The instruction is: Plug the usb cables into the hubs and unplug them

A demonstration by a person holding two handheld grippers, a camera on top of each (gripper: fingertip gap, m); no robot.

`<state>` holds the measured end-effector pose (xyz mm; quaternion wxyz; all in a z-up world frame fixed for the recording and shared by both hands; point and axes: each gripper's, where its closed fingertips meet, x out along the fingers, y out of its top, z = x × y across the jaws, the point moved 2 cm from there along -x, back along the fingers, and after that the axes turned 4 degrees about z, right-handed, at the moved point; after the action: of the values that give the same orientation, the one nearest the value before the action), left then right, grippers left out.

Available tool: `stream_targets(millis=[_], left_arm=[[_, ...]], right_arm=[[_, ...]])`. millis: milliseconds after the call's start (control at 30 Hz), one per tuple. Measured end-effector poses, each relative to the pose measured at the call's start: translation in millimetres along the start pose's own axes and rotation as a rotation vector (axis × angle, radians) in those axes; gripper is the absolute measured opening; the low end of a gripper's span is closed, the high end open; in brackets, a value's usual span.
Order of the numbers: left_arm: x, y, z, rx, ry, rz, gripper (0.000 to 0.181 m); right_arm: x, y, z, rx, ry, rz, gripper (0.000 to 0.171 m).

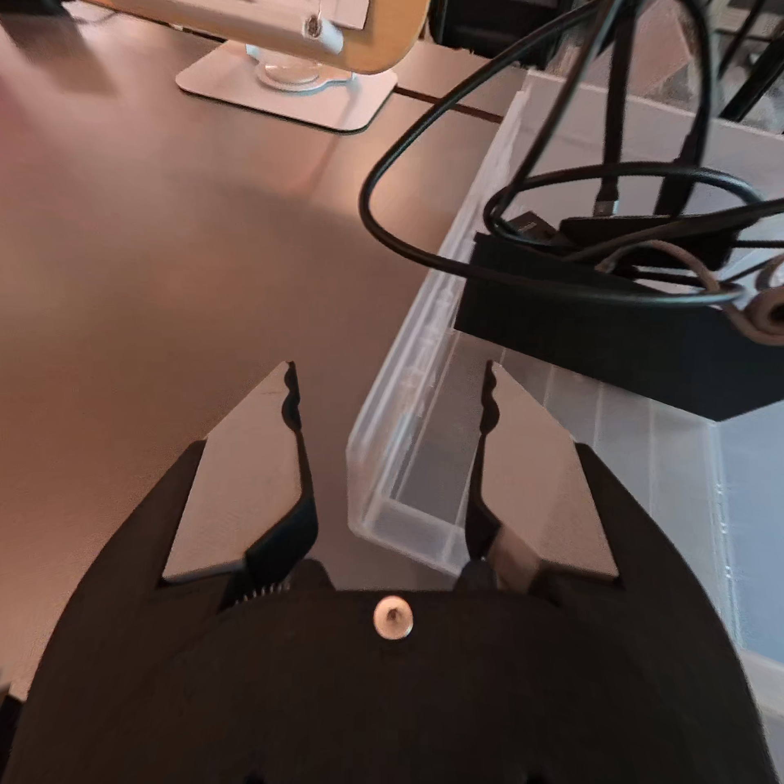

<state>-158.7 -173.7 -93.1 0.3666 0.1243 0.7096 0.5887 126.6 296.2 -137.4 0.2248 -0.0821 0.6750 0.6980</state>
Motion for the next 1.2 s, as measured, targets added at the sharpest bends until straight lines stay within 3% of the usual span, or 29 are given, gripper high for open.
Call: stream_targets(millis=[33, 133, 233, 267, 300, 333, 367, 500, 667, 900, 1200], left_arm=[[-4.8, -0.8, -7.4, 0.031, 0.042, 0.001, 0.062], [-3.1, -17.9, -35.4, 0.063, 0.161, -0.071, 0.092], [13.7, -29.3, -44.7, 0.0, 0.145, -0.099, 0.089], [20.7, -28.8, -49.0, 0.001, 0.152, -0.087, 0.08], [28.4, -29.7, -52.2, 0.021, 0.15, -0.089, 0.056], [36.5, -32.5, -50.5, 0.056, 0.11, -0.108, 0.027], [42.4, -33.4, -46.3, 0.093, 0.061, -0.118, 0.012], [35.2, -27.6, -61.5, 0.271, 0.194, -0.127, 0.005], [-5.1, -9.3, -58.7, 0.185, 0.163, 0.013, 0.004], [-73.2, 41.6, -53.2, 0.15, 0.136, 0.245, 0.004], [-116.2, 84.1, -46.4, 0.207, 0.092, 0.434, 0.004]], right_arm=[[-3.8, 0.8, 3.4, 0.015, 0.007, 0.018, 0.083], [-7.3, 1.6, 12.8, 0.039, 0.009, 0.054, 0.081], [-1.7, -1.0, 10.7, 0.015, 0.024, 0.028, 0.087], [-0.1, -1.2, 9.0, 0.011, 0.03, 0.024, 0.085], [0.8, -1.2, 6.7, 0.003, 0.041, 0.024, 0.081], [1.1, -0.7, 2.6, -0.016, 0.067, 0.027, 0.07], [0.9, -0.2, -1.9, -0.048, 0.09, 0.028, 0.055], [-3.6, -5.3, -1.7, -0.181, -0.045, -0.093, 0.025], [-14.4, -8.5, -24.3, -0.166, -0.011, -0.123, 0.022], [-22.6, -1.8, -139.2, -0.231, 0.134, -0.209, 0.031], [2.6, 29.0, -355.2, -0.359, 0.445, -0.154, 0.043]])
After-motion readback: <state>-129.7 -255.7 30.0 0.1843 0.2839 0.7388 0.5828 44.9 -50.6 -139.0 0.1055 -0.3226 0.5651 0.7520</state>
